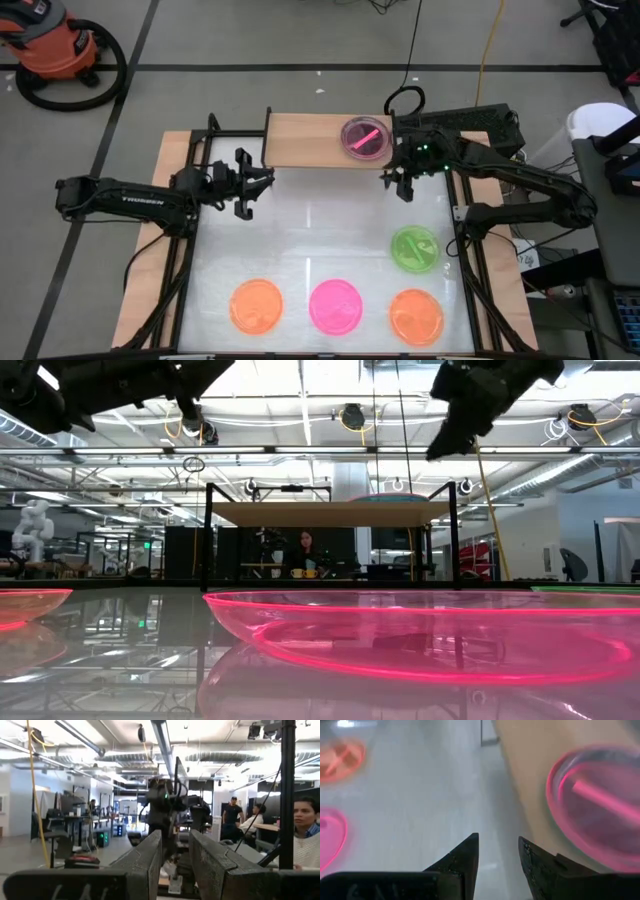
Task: Place and stack plates onto a shelf
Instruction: Put the right orange plate on the shelf
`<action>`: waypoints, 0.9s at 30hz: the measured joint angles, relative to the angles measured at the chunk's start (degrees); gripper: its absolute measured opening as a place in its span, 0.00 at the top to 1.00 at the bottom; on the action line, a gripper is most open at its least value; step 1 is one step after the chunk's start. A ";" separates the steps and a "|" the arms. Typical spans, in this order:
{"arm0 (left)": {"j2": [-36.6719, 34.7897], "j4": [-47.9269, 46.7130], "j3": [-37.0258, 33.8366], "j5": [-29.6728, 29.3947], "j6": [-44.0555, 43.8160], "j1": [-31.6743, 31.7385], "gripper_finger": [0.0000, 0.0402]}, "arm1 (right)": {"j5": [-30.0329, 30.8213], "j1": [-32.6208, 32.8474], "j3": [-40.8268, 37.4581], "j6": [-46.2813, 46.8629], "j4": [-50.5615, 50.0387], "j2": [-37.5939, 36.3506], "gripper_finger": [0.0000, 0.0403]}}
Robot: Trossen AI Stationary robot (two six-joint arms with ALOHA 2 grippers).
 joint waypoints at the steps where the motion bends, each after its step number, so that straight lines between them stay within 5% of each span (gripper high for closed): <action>1: 0.00 0.20 0.00 0.00 0.00 -0.14 0.74 | -0.01 0.56 -0.01 0.46 -1.36 0.40 0.70; 12: 0.00 -0.36 0.00 0.04 -2.10 -0.26 0.74 | -2.58 16.11 -0.02 12.73 -7.12 3.80 0.70; 27: 0.00 -6.43 -0.01 0.04 -5.53 -2.40 0.74 | -5.57 39.83 -7.06 26.30 9.43 12.98 0.70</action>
